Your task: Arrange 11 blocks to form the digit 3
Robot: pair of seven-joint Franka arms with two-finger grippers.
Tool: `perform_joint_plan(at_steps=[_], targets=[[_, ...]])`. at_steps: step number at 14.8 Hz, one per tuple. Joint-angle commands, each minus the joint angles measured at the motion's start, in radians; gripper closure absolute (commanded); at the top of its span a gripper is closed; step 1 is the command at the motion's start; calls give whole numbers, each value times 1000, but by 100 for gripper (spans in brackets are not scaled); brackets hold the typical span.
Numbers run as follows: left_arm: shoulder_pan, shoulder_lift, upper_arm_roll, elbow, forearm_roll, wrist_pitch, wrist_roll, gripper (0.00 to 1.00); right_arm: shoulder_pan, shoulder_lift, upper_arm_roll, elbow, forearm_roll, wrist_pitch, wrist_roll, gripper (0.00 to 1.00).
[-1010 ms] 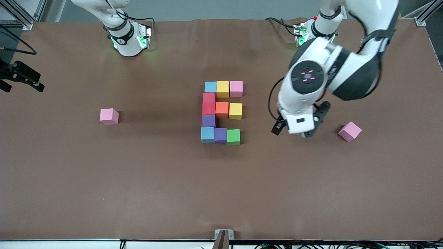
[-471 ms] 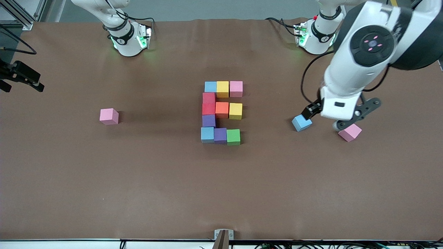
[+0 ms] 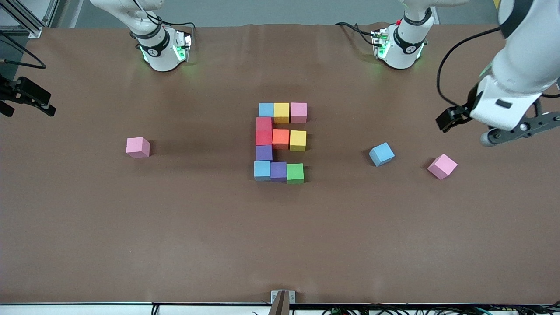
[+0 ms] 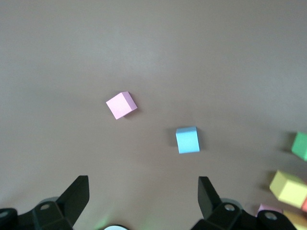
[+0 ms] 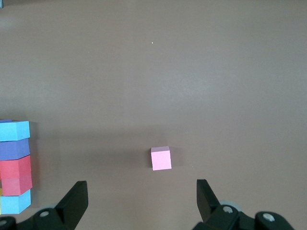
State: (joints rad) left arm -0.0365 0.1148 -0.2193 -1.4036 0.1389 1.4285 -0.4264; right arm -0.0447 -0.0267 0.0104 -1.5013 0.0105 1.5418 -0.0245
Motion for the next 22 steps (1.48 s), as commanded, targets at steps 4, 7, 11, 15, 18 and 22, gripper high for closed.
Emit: perform_joint_plan(at_steps=[4, 7, 11, 15, 18, 22], targets=[[39, -157, 38, -136, -110, 56, 211, 0, -12, -4, 8, 4, 0, -2, 2, 0], [41, -224, 37, -241, -119, 110, 224, 0, -12, -4, 8, 4, 0, -2, 2, 0], [52, -238, 38, -252, -169, 93, 238, 0, -21, -4, 8, 4, 0, -2, 2, 0], [76, -241, 38, -241, -168, 81, 345, 0, -18, -2, 8, 4, 0, 0, 2, 0], [110, -248, 37, -242, -163, 66, 374, 0, -20, -4, 8, 4, 0, -2, 0, 0], [104, -215, 28, -210, -160, 66, 356, 0, -21, -2, 8, 3, -6, -2, 0, 0]])
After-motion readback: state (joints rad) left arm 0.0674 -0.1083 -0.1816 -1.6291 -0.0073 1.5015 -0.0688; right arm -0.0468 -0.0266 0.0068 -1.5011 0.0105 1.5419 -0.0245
